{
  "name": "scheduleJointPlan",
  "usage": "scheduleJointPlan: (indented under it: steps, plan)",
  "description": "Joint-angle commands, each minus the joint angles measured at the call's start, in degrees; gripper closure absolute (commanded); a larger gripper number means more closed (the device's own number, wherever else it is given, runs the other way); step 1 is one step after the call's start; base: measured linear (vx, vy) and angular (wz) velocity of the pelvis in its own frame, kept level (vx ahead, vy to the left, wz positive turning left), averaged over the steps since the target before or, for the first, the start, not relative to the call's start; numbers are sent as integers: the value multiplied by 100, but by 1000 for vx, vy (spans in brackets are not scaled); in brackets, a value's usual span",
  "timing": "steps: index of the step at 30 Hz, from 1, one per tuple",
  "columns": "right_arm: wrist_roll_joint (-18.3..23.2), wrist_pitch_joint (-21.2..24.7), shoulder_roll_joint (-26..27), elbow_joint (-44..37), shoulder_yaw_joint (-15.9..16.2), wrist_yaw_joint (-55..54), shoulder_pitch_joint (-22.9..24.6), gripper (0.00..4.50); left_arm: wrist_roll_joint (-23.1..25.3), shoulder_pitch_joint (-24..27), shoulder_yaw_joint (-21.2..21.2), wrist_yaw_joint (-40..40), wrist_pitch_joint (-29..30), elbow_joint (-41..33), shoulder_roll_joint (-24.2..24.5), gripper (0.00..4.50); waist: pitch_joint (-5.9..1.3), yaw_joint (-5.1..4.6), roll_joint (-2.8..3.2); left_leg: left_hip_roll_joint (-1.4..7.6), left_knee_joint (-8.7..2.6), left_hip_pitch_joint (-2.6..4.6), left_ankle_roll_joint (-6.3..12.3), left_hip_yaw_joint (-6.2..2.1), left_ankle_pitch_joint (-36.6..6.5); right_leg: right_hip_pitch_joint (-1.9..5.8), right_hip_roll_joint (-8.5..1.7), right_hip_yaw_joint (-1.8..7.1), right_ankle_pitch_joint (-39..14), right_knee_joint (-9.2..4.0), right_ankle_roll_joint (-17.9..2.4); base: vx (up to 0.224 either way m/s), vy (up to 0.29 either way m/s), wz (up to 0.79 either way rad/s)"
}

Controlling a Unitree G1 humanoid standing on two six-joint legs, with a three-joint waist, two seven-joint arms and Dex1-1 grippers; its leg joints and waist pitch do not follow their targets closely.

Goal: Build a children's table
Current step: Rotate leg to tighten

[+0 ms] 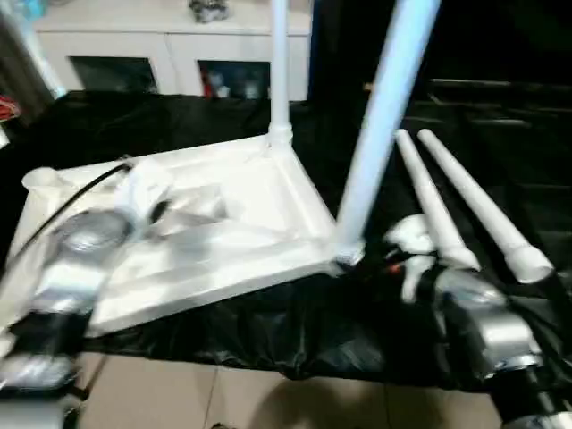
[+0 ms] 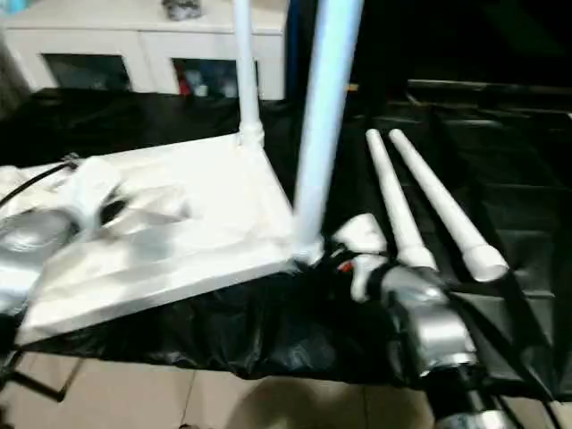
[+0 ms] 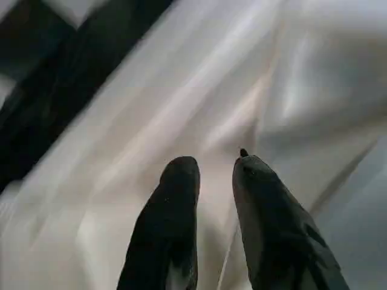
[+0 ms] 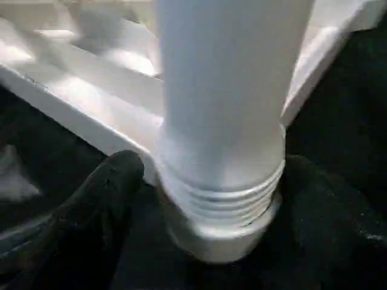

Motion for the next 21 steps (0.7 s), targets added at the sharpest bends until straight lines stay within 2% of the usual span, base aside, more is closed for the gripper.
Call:
scheduleJointPlan:
  steps: [1, 2, 3, 5, 6, 9, 11, 14, 15, 16, 17, 18, 20, 21]
  plan:
    - [-93, 115, -17, -110, 80, 42, 22, 57, 77, 29, 9, 125, 194, -182, 41, 334, -358, 23, -30, 223, -390, 112, 212, -87, -1699, 242, -361, 256, -2059, -476, -922, 0, 0, 0]
    - [-42, 137, -46, -220, 80, 116, 39, 57, 43, 50, 114, 308, 268, -163, 35, 334, -361, 42, -5, 232, -391, 124, 192, -89, -1729, 231, -354, 260, -1994, -467, -946, 0, 0, 0]
    - [-10, 193, -80, -313, 55, 139, 49, 57, 49, 61, 187, 467, 303, -138, 51, 334, -359, 57, -4, 235, -388, 137, 182, -84, -1768, 216, -340, 264, -1885, -464, -966, 0, 0, 0]
    - [8, 228, -99, -351, 33, 147, 50, 57, 65, 64, 210, 540, 307, -111, 71, 334, -370, 83, -11, 234, -391, 121, 181, -94, -1701, 243, -344, 264, -1677, -440, -988, 0, 0, 0]
    - [-13, 203, -98, -314, -9, 82, 19, 57, 85, 89, 201, 513, 321, -137, 98, 334, -369, 92, 4, 231, -391, 123, 177, -93, -1691, 237, -345, 267, -1581, -441, -1002, 0, 0, 0]
    - [-91, 56, -72, -164, -99, -129, -73, 57, 96, 151, 189, 436, 415, -261, 125, 334, -372, 95, -17, 219, -384, 117, 148, -90, -1687, 250, -356, 269, -1540, -435, -1033, 0, 0, 0]
    - [-163, 29, -9, 93, -225, -517, -239, 57, 113, 195, 188, 419, 565, -406, 143, 334, -371, 91, -1, 210, -385, 103, 131, -95, -1652, 257, -358, 263, -1575, -426, -1054, 0, 0, 0]
    - [-314, -18, 94, 686, -483, -1237, -592, 57, 107, 203, 176, 441, 661, -481, 191, 334, -372, 68, -8, 192, -369, 122, 50, -92, -1704, 242, -361, 264, -1715, -434, -1081, 0, 0, 0]
    - [-370, -59, 119, 942, -571, -1495, -738, 57, 95, 190, 161, 452, 680, -486, 209, 334, -375, 71, 22, 197, -366, 139, 15, -89, -1734, 233, -353, 266, -1698, -444, -1060, 0, 0, 0]
    - [-448, -143, 140, 1218, -640, -1783, -890, 57, 69, 182, 148, 445, 689, -494, 227, 334, -381, 67, 20, 192, -359, 148, -5, -89, -1739, 222, -349, 262, -1654, -427, -1089, 0, 0, 0]
    - [-530, -274, 167, 1673, -711, -2169, -1142, 57, 46, 161, 126, 425, 706, -500, 242, 334, -386, 72, 59, 189, -358, 145, -39, -95, -1737, 234, -354, 260, -1585, -420, -1110, 0, 0, 0]
    - [-530, -274, 167, 1673, -711, -2169, -1142, 57, 46, 161, 126, 425, 706, -500, 242, 334, -388, 59, 51, 186, -355, 161, -60, -92, -1776, 216, -337, 255, -1553, -412, -1141, 0, 0, 0]
    - [-538, -485, 219, 2073, -719, -2352, -1370, 57, 53, 151, 91, 384, 719, -521, 252, 334, -399, 67, 40, 180, -344, 158, -50, -81, -1761, 240, -336, 261, -1355, -402, -1151, 0, 0, 0]
    - [-533, -506, 228, 2122, -720, -2366, -1401, 57, 54, 149, 87, 380, 719, -522, 252, 334, -408, 67, 42, 172, -339, 131, -27, -85, -1649, 272, -338, 255, -1203, -377, -1199, 0, 0, 0]
